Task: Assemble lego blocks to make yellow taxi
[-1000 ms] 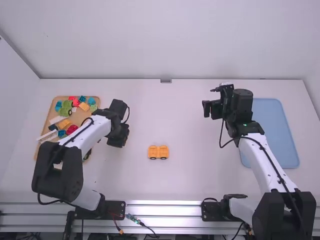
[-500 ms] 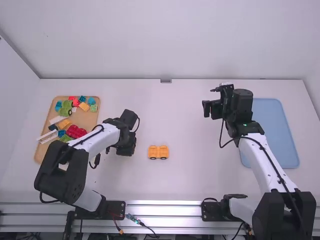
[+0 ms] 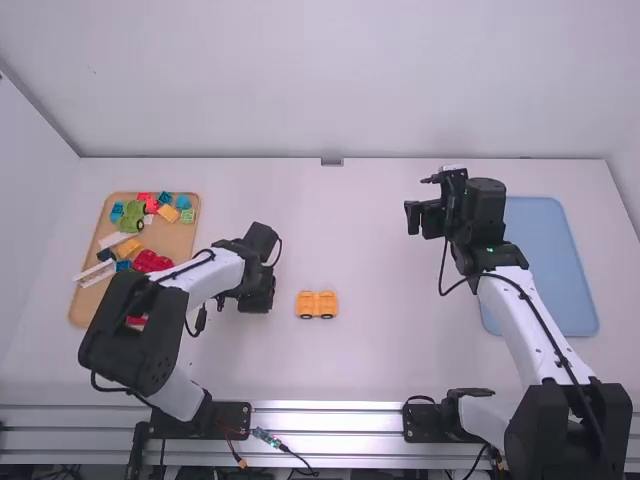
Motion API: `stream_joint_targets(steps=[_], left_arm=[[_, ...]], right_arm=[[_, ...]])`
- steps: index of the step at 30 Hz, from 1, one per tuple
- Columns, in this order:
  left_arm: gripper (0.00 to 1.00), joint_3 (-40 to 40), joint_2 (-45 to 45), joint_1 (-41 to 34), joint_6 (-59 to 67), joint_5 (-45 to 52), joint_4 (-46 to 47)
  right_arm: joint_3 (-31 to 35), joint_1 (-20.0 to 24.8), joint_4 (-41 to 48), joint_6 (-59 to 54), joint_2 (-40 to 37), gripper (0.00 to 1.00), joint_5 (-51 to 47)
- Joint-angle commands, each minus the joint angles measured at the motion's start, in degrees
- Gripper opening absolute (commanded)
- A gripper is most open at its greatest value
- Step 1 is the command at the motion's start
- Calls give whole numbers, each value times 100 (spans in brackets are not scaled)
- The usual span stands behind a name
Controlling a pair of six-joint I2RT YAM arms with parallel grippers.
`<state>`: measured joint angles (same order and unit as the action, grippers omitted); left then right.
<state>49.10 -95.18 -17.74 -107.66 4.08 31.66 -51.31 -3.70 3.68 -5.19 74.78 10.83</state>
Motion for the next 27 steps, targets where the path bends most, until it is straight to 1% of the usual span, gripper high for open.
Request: stream_joint_targets(steps=[1,6,17,19,23,27], left_arm=[[2,-76,-53,-28,-55,35,76],[2,-129,-53,-28,-59,299,63],[2,-568,-53,-28,-57,385,-686],[2,-555,-53,-28,-39,380,-695],[2,-382,-53,-28,625,382,-647],[2,-205,-53,-28,809,372,-315]], right_arm=[[-101,-11,-2,6,6,99,28],[-103,-11,2,4,6,99,31],[-103,-11,2,1,6,99,28],[-103,-9,2,6,6,99,31],[-101,-11,2,4,6,99,31],[-103,-11,2,1,6,99,31]])
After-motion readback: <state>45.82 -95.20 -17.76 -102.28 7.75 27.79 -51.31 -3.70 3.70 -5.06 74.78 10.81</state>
